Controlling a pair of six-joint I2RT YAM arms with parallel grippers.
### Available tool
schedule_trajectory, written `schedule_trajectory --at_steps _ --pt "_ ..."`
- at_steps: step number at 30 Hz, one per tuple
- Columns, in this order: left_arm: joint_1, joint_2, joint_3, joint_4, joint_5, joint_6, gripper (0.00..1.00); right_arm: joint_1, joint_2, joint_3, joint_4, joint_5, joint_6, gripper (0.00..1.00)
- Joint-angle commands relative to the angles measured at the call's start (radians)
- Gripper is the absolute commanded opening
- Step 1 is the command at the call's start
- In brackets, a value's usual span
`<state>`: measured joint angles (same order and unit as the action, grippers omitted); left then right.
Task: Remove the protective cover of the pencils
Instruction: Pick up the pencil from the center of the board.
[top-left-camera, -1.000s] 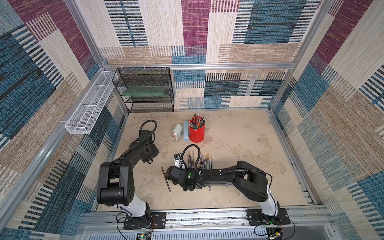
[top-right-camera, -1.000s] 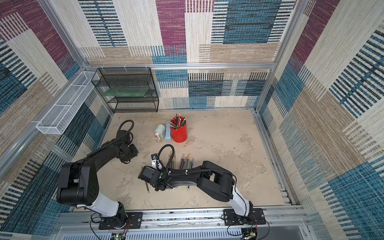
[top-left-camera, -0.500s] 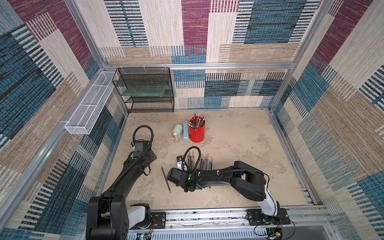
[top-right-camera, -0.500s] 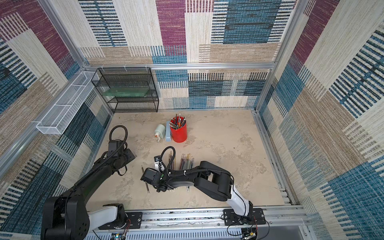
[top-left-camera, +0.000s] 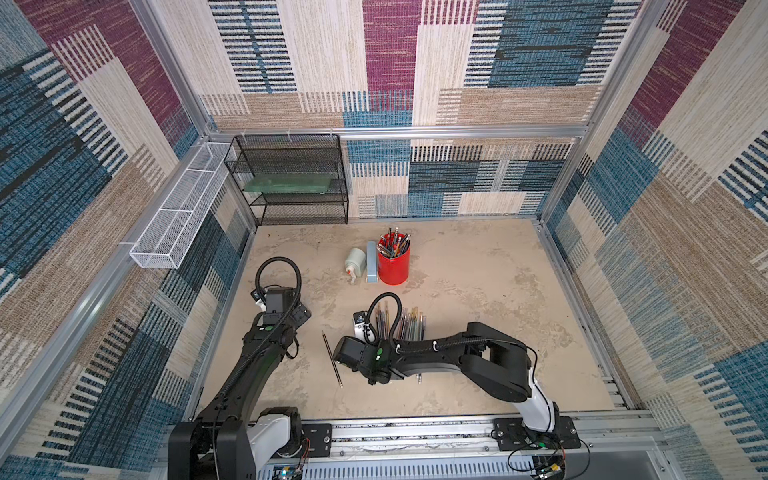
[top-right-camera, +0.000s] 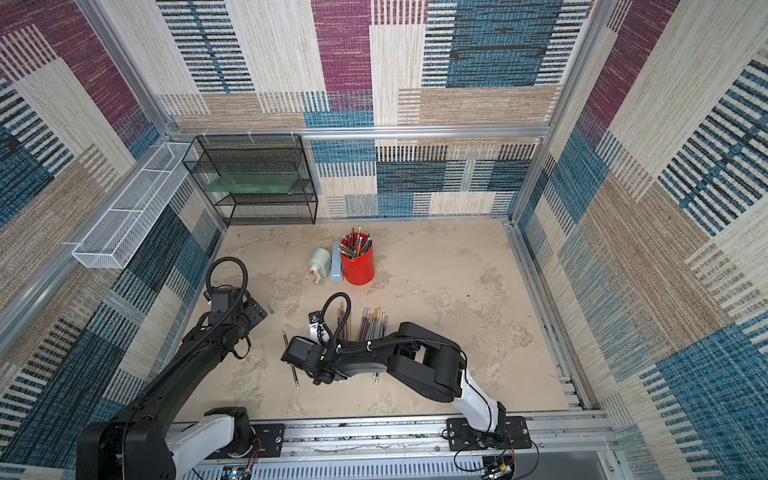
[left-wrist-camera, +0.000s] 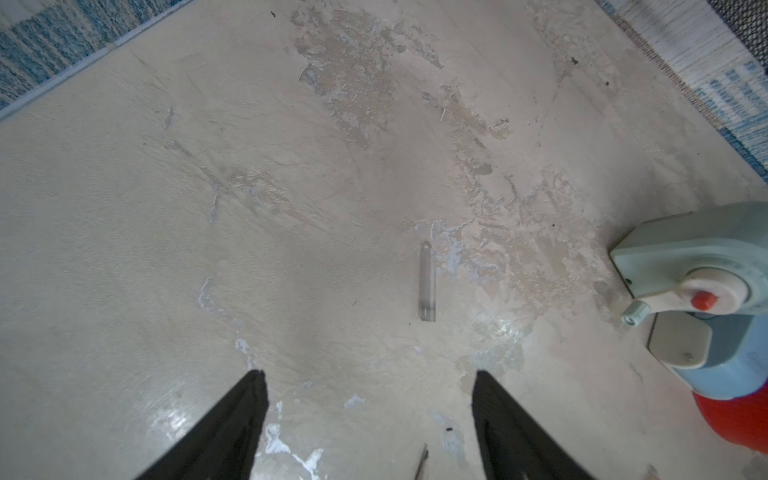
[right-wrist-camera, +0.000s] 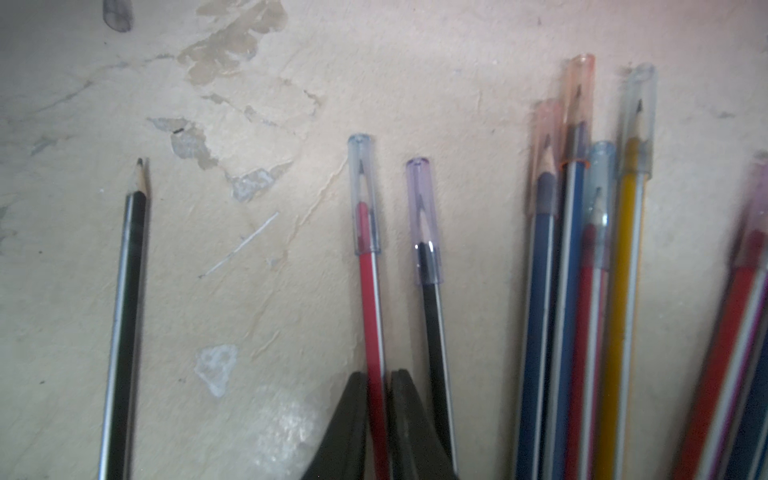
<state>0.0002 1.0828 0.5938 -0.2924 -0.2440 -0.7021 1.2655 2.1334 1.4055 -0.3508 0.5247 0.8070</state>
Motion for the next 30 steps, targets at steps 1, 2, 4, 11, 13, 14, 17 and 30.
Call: schedule_trajectory --at_steps 1,2,4,11,13,14,17,30 --pt "0.003 -0.022 -0.011 0.019 -0.036 -0.024 0.90 0.000 0.016 0.010 -0.023 -0.057 0.010 0.14" --pt "0.003 -0.038 -0.024 0.039 -0.035 -0.016 0.93 0.001 0.018 0.016 -0.024 -0.059 0.008 0.13" --pt "0.003 -0.074 -0.051 0.086 -0.018 0.010 0.98 0.001 0.019 0.019 -0.019 -0.066 0.004 0.12" --pt "0.009 -0.313 -0.206 0.199 -0.009 0.053 0.99 0.002 0.002 0.026 0.010 -0.080 -0.014 0.07" --pt "0.009 -0.356 -0.232 0.233 0.043 0.091 0.99 0.005 -0.011 0.016 0.033 -0.085 -0.024 0.06" --pt "0.009 -0.377 -0.251 0.256 0.057 0.095 0.99 0.006 -0.016 0.014 0.043 -0.087 -0.027 0.05" --pt "0.009 -0.408 -0.277 0.284 0.092 0.110 0.99 0.006 -0.034 0.010 0.065 -0.092 -0.037 0.03" --pt "0.009 -0.230 -0.199 0.318 0.191 0.138 0.92 0.012 -0.181 -0.150 0.349 -0.138 -0.058 0.00"
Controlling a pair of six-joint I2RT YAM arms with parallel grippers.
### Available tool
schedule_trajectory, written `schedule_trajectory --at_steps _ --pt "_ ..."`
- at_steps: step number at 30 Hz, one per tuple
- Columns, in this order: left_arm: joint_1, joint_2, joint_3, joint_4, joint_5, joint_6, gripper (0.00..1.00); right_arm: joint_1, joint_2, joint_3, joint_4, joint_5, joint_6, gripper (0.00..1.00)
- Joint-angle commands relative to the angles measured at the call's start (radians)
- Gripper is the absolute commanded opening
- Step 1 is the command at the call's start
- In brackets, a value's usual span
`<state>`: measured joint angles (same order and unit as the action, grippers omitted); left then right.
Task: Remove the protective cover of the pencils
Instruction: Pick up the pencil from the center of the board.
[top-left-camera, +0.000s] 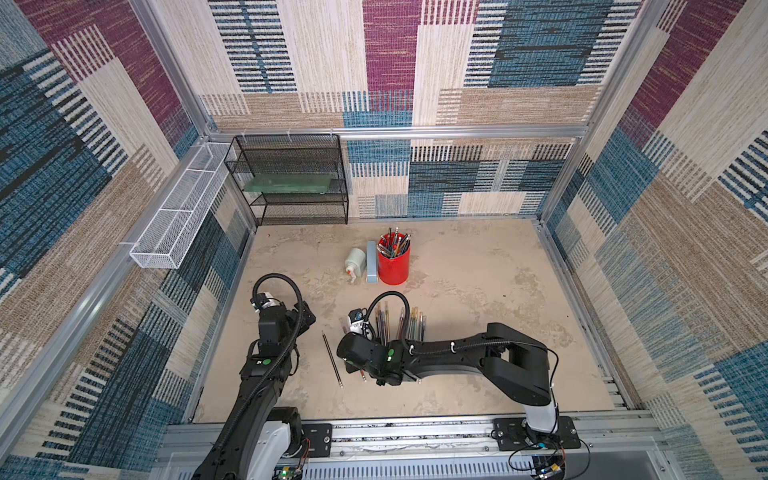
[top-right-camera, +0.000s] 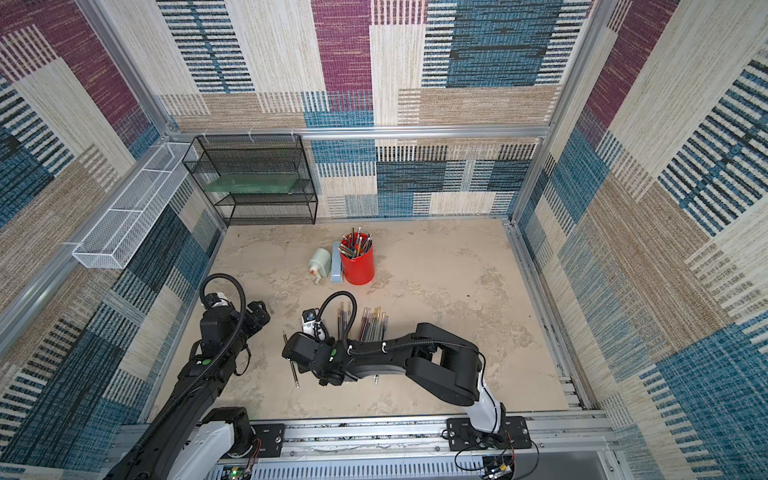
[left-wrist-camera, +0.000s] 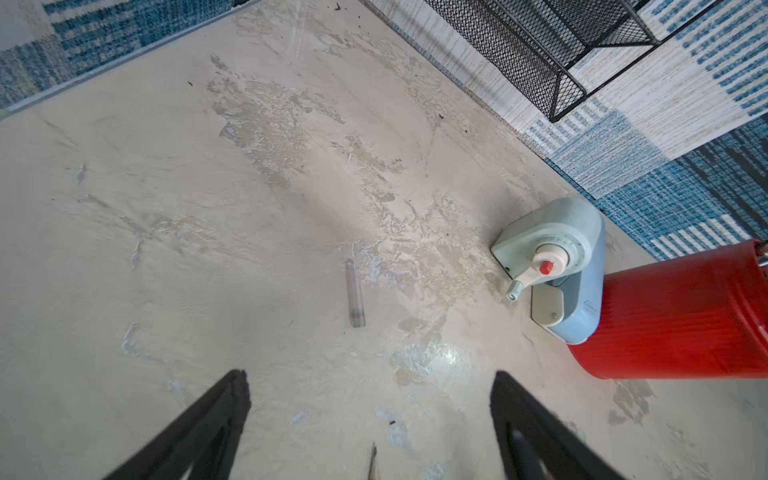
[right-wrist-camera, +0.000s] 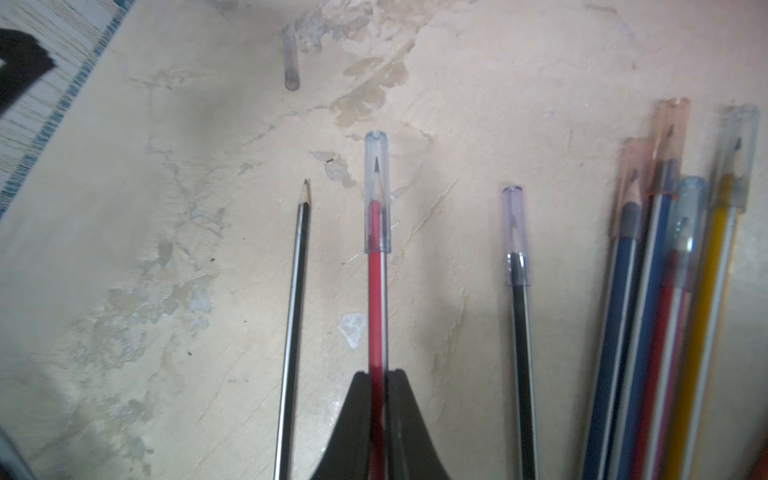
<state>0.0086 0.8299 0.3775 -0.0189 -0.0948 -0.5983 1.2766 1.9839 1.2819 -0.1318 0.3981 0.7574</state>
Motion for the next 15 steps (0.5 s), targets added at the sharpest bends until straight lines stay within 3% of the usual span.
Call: schedule_trajectory --at_steps 1,9,15 --pt "0.001 0.034 0.023 0.044 0.045 0.035 0.92 0.004 -0.046 -0.046 0.164 -0.016 -0.007 0.00" --pt "0.001 0.083 0.037 0.060 0.084 0.037 0.83 0.029 -0.100 -0.104 0.279 0.022 -0.034 0.00" --pt "0.001 0.083 0.025 0.098 0.132 0.047 0.82 0.018 -0.096 -0.119 0.330 0.008 -0.041 0.00"
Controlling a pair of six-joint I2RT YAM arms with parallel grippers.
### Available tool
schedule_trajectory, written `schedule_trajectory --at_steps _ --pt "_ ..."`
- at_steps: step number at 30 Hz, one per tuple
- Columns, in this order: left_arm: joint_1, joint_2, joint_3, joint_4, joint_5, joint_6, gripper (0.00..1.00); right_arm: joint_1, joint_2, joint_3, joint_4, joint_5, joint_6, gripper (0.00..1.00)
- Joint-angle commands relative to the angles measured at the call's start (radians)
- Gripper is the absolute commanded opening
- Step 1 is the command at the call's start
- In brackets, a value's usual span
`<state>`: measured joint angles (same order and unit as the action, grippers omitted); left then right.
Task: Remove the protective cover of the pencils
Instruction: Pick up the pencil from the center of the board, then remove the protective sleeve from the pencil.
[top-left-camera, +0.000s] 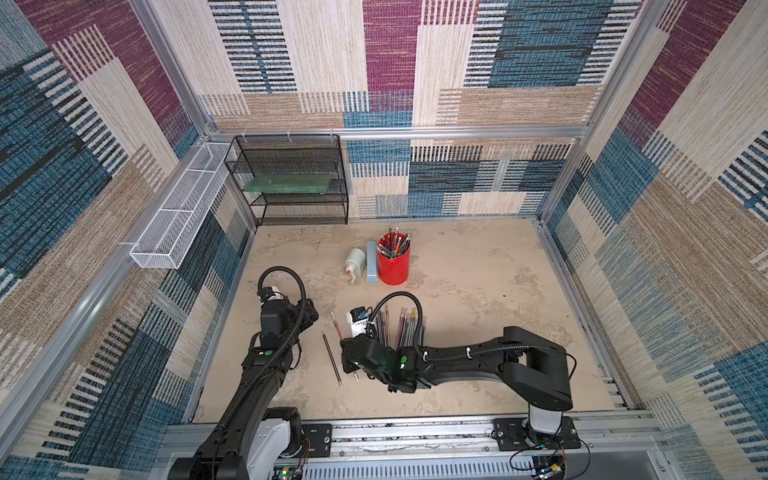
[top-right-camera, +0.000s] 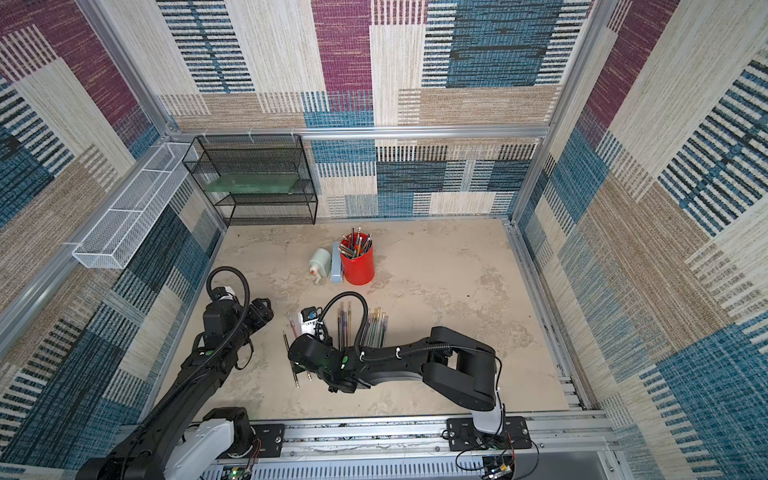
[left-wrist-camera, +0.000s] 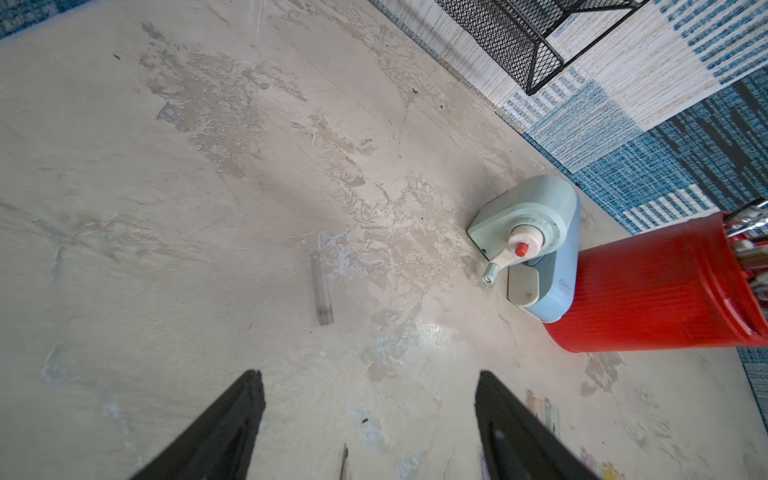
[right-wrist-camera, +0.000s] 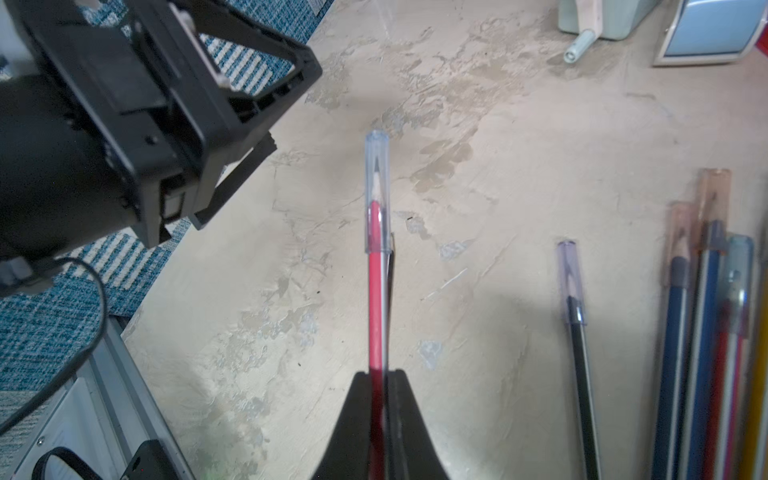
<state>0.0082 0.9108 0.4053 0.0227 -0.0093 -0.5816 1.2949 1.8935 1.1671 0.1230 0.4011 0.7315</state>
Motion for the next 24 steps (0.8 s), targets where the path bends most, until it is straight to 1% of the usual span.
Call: schedule_trajectory --at_steps 1,5,10,14,19,22,24 --pt "0.001 0.004 -0.004 0.059 0.050 0.030 0.82 0.000 -0.005 -0.006 0.087 0.003 -0.024 0.00" --pt "0.001 0.022 0.001 0.071 0.079 0.033 0.81 -0.003 -0.002 0.014 0.094 -0.011 -0.047 0.00" --pt "0.001 0.048 0.006 0.091 0.122 0.039 0.78 -0.015 0.021 0.045 0.089 -0.060 -0.049 0.00" --pt "0.001 0.051 0.007 0.091 0.117 0.038 0.78 -0.029 0.044 0.065 0.063 -0.072 -0.029 0.00" --pt "0.001 0.053 0.016 0.071 0.081 0.031 0.78 -0.051 0.041 0.047 0.056 -0.077 0.007 0.00" --pt "0.001 0.060 0.024 0.061 0.089 0.037 0.77 -0.063 0.043 0.042 0.057 -0.086 0.016 0.00" --pt "0.001 0.057 0.059 -0.017 0.091 0.026 0.76 -0.067 0.051 0.054 0.050 -0.104 0.010 0.00"
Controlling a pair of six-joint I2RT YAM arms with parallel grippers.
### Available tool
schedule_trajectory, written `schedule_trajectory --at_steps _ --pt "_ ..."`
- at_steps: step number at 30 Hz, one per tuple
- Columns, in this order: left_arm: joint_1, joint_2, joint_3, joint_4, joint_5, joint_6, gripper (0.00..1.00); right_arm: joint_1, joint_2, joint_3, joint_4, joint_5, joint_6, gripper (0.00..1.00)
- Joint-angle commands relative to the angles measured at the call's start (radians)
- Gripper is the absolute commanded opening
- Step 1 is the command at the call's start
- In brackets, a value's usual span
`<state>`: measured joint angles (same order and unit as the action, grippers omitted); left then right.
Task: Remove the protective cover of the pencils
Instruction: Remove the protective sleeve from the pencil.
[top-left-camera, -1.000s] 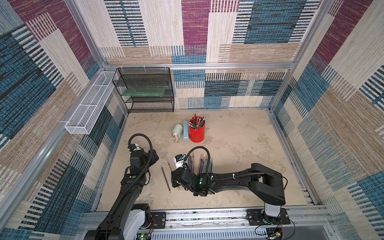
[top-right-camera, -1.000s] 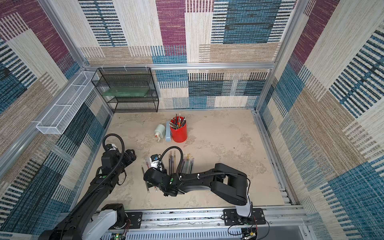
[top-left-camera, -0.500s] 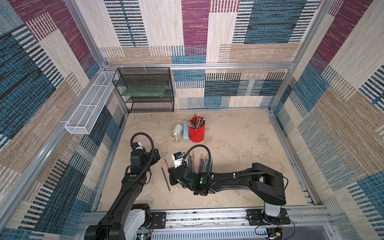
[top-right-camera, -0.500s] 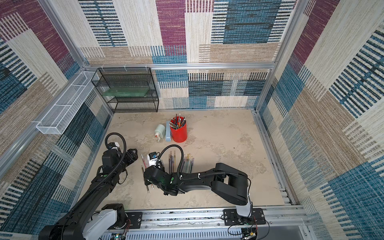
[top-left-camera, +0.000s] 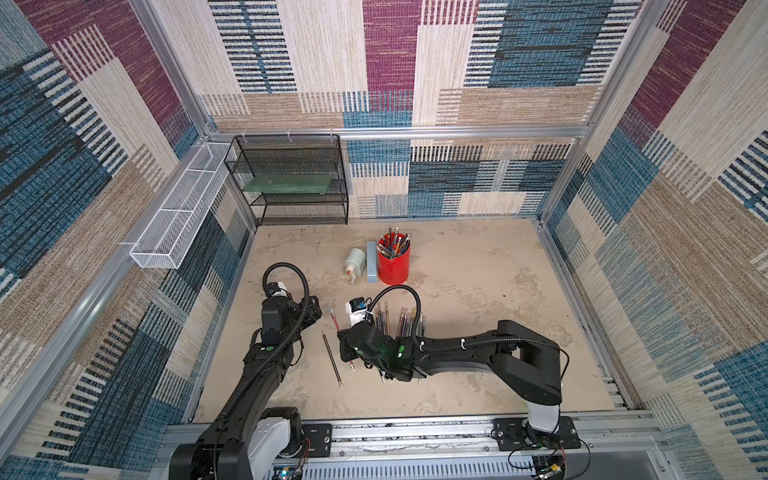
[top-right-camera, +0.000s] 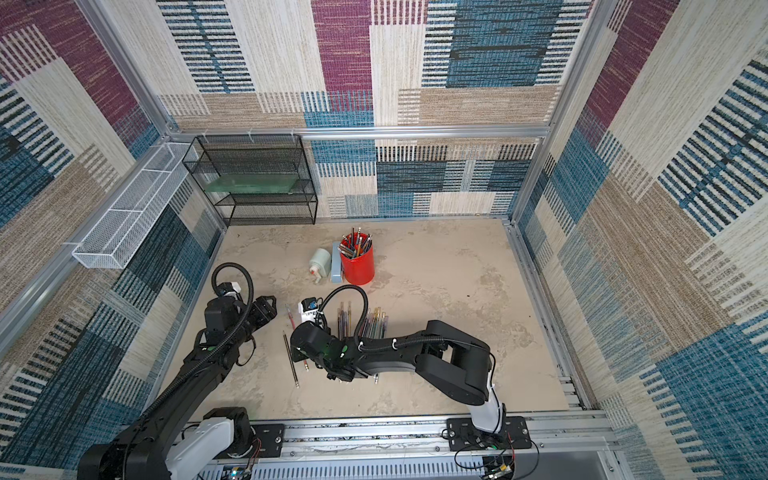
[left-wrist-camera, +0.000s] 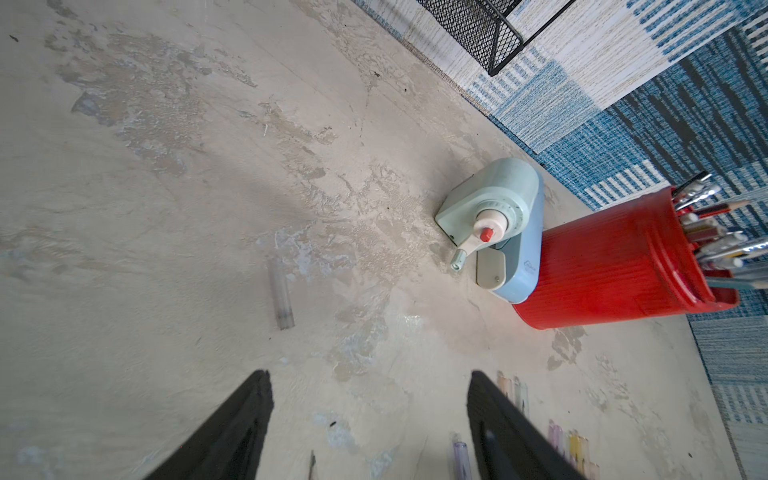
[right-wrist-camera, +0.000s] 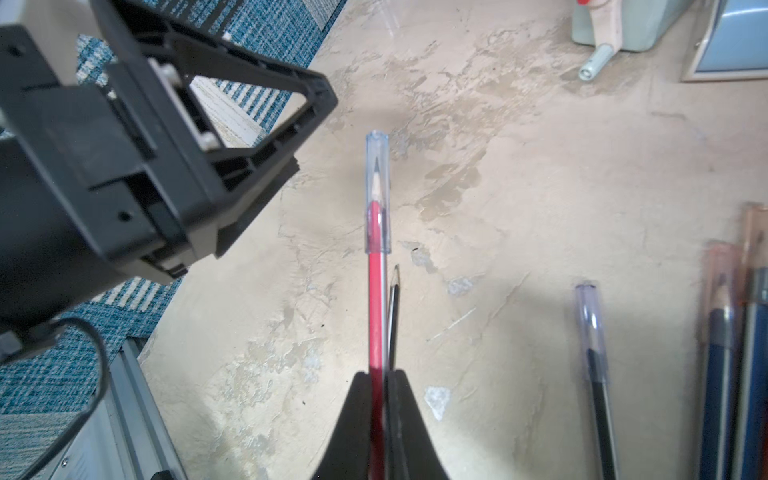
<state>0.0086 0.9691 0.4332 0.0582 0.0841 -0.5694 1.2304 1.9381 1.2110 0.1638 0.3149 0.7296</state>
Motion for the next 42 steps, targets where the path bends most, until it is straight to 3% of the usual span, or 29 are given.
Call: schedule_trajectory --at_steps 1,5,10,14,20,28,42 --pt "0.001 -0.003 0.047 -0.072 0.028 0.003 0.76 -0.004 0.011 0.021 0.001 -0.019 0.008 0.00" --pt "0.001 -0.025 0.075 -0.096 0.218 -0.058 0.75 -0.003 0.019 0.037 0.012 -0.023 -0.006 0.00" --pt "0.001 -0.062 0.079 -0.203 0.288 -0.094 0.75 -0.003 0.002 0.025 0.046 -0.028 -0.021 0.00" --pt "0.001 -0.099 0.055 -0.181 0.383 -0.097 0.71 -0.003 0.002 0.022 0.050 -0.036 -0.029 0.00" --pt "-0.001 -0.146 0.024 -0.207 0.350 -0.111 0.61 0.002 -0.011 -0.011 0.083 -0.046 -0.041 0.00" --pt "-0.001 -0.128 0.037 -0.213 0.388 -0.109 0.47 0.023 -0.026 -0.010 0.105 -0.045 -0.080 0.00" --pt "-0.002 -0.123 0.027 -0.216 0.360 -0.107 0.16 0.031 -0.021 0.000 0.102 -0.046 -0.096 0.00"
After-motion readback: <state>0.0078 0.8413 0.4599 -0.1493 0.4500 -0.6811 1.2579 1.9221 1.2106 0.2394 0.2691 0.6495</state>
